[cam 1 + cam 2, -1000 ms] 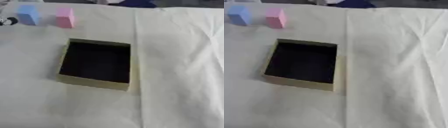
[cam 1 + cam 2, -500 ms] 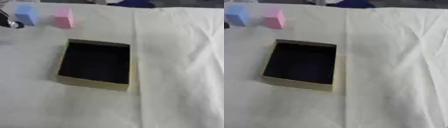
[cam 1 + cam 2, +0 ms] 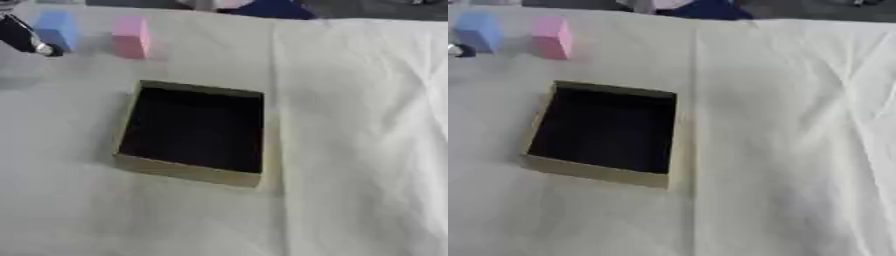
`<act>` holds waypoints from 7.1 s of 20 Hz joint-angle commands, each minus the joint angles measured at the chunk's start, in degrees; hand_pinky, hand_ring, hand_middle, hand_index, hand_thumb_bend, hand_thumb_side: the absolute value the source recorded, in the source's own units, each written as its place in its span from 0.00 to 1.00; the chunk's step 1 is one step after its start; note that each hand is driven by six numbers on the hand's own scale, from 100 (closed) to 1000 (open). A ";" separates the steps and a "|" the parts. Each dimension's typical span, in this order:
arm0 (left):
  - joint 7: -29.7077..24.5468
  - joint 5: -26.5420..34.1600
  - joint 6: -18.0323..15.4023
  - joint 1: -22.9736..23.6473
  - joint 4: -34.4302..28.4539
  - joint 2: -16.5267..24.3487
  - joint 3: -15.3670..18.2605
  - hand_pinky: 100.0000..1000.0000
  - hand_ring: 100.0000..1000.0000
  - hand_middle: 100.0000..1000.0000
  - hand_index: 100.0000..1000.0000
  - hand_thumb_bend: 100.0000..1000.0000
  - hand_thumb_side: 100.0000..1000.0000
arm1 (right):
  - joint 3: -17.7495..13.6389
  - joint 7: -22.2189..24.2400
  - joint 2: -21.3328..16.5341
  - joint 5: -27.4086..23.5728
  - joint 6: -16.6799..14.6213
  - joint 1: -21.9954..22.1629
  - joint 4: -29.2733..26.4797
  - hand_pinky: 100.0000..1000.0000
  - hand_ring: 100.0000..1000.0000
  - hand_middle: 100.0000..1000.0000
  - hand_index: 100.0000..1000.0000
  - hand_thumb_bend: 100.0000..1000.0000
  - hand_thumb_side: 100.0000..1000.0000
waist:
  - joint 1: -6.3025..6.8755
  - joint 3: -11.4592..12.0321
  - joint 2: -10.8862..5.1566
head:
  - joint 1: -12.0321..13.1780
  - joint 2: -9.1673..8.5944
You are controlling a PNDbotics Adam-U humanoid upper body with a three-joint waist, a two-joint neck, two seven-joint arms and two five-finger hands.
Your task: Pick up objects on the table and place them in the box.
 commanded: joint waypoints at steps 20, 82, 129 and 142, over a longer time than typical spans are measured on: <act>-0.73 -7.24 -3.65 -4.63 3.97 -0.32 0.11 0.78 0.92 0.96 0.90 0.77 0.21 | 0.38 0.17 -2.91 -1.38 -0.71 -2.18 1.15 0.76 0.84 0.46 0.69 0.16 0.87 | 0.32 0.06 0.01 | -0.54 -4.29; 17.20 -15.24 2.54 -8.82 19.82 2.16 11.11 0.74 0.89 0.87 0.86 0.58 0.09 | 1.16 0.17 -9.65 -7.09 -2.41 -8.64 11.33 0.76 0.85 0.42 0.68 0.20 0.85 | -0.29 -1.79 7.21 | 4.32 -9.14; 17.42 -1.40 6.85 -8.21 20.75 4.19 13.10 0.58 0.55 0.51 0.72 0.25 0.03 | 2.82 0.40 -15.37 -13.14 -5.26 -13.24 20.23 0.76 0.84 0.40 0.68 0.22 0.83 | 0.56 -4.29 11.86 | 7.64 -12.82; 17.51 3.94 2.66 -6.76 11.47 3.32 7.32 0.55 0.54 0.50 0.71 0.29 0.00 | 1.77 -0.30 -10.00 -8.41 -4.15 -7.74 12.86 0.76 0.84 0.41 0.68 0.20 0.84 | 1.61 -3.31 5.41 | 4.57 -5.99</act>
